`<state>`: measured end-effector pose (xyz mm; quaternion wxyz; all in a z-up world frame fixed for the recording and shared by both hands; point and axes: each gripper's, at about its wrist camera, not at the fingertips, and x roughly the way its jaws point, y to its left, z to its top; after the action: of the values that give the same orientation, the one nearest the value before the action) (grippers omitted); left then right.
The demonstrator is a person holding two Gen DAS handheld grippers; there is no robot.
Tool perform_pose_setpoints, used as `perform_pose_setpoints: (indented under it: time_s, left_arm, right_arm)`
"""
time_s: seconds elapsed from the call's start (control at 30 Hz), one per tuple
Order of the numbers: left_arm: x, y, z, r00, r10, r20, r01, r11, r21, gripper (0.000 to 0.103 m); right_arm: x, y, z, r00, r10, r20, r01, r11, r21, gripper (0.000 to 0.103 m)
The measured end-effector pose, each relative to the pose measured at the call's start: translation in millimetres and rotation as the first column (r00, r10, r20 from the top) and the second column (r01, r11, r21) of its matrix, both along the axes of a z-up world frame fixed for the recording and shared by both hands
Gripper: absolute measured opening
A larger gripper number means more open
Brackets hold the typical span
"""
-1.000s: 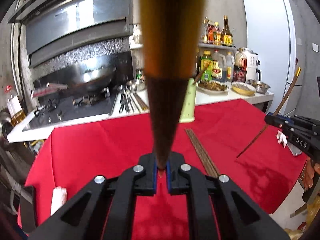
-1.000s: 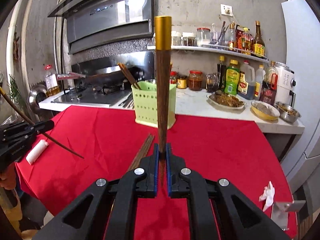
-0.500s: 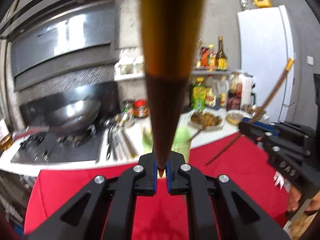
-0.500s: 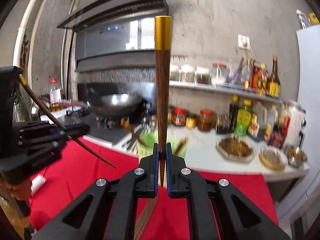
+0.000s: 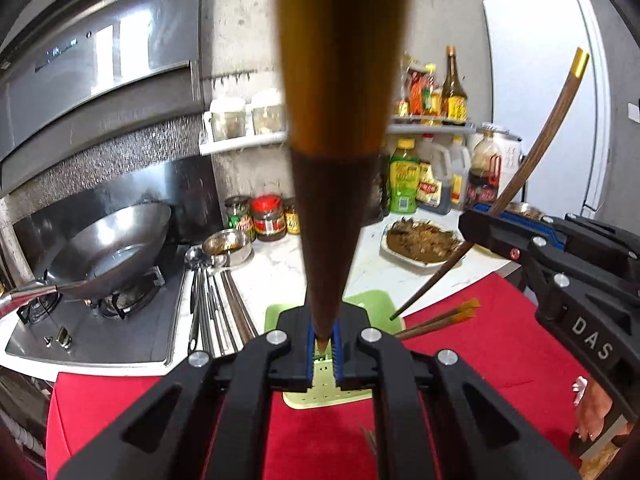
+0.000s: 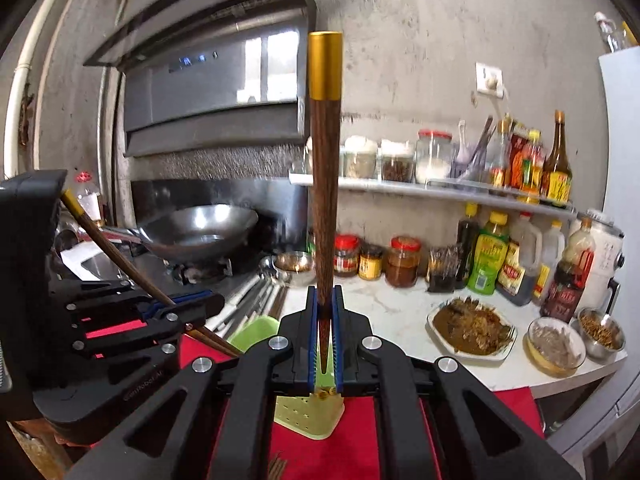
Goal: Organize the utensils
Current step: 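Open both grippers above the green holder to drop the chopsticks, then move both open grippers back over the remaining chopsticks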
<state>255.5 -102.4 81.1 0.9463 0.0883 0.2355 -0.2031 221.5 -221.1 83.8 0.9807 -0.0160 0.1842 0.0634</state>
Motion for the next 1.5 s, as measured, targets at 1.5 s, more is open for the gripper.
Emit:
perform_pose_setpoints:
  time_s: [1.5]
  left_arm:
    - [-195.6,121.9,-125.5,0.948,0.283,-0.144,-0.277,0.959,0.06,0.034]
  right_arm:
    - [-204.8,16.8,-140.2,0.974,-0.008,-0.226,0.014,1.0,0.025,0.026]
